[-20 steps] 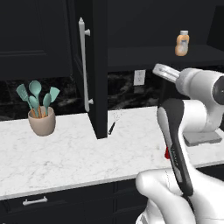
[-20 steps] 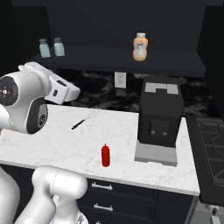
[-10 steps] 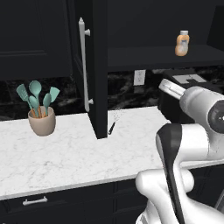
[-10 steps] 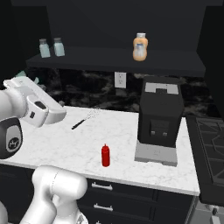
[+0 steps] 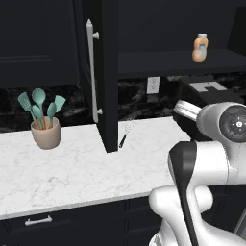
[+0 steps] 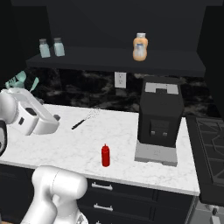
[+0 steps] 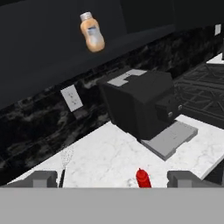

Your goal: Put the shaker and condiment bottle from the counter next to their counterparts in the cabinet.

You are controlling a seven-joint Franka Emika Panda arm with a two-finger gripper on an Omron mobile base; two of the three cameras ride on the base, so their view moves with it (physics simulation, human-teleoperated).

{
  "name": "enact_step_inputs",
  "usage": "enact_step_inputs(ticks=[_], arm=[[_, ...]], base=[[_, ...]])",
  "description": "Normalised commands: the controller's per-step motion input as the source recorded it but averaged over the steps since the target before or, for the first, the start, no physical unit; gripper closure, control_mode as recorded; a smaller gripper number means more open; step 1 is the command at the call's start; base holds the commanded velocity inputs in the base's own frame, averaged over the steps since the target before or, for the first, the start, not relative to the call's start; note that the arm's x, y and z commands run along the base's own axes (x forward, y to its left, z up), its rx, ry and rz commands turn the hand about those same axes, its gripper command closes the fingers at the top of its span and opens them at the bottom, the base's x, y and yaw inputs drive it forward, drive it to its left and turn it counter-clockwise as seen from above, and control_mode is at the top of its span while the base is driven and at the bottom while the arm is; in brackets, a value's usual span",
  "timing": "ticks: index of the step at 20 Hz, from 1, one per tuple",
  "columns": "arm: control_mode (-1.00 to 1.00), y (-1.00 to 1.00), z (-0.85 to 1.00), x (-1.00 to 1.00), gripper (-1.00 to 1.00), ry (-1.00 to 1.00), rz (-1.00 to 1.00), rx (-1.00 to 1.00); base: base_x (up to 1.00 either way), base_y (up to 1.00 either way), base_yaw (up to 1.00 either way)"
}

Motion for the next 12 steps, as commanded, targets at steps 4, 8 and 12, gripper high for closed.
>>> enact_step_inputs(ticks=[4,8,12], arm=[[-1.00,-0.02,-0.54,-0.03,-1.00,0.08,0.00,-0.08],[-1.00,-0.01,-0.73,0.03,-1.00,-0.02,0.00,-0.08],[-1.00,-0.09,-0.98,0.00,-1.00,-0.07,0.00,-0.16]], base=[[0.00,0.00,0.00],[0.00,0.00,0.00],[0.00,0.00,0.00]])
